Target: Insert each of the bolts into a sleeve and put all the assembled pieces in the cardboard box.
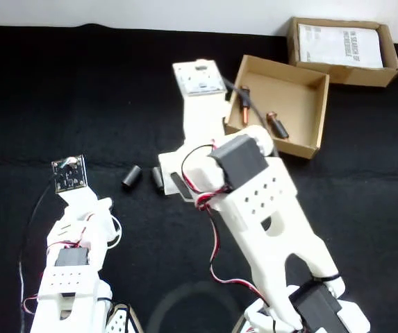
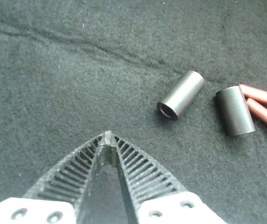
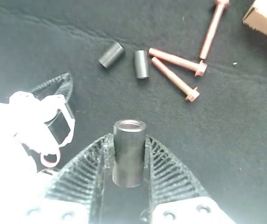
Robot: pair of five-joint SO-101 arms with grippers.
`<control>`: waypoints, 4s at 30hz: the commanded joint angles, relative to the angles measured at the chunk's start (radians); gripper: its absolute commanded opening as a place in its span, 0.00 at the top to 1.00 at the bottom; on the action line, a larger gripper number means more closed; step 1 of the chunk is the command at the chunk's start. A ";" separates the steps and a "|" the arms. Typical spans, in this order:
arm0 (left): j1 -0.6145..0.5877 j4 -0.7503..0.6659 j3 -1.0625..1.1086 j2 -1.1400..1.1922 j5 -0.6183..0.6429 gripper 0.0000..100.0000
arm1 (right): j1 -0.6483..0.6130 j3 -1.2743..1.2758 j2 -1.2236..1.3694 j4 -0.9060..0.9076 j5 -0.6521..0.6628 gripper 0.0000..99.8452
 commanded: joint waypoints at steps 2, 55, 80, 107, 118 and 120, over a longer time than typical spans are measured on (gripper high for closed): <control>-0.015 -0.014 -0.007 -0.010 -0.003 0.99 | 0.019 -0.094 -0.101 0.019 0.012 0.99; 0.102 0.818 -0.728 0.001 -0.002 0.98 | 1.349 1.549 -1.590 -0.998 0.463 0.99; 0.398 1.364 -1.406 0.811 -0.002 0.99 | 1.885 2.091 -1.589 -1.850 0.706 0.99; 0.651 1.393 -1.986 1.497 -1.162 0.98 | 2.299 2.092 -1.584 -1.848 0.704 0.99; 0.602 1.392 -1.997 1.589 -1.521 0.72 | 2.290 2.094 -1.584 -1.848 0.763 0.99; 0.593 1.392 -1.997 1.607 -1.608 0.69 | 2.290 2.094 -1.584 -1.848 0.767 0.99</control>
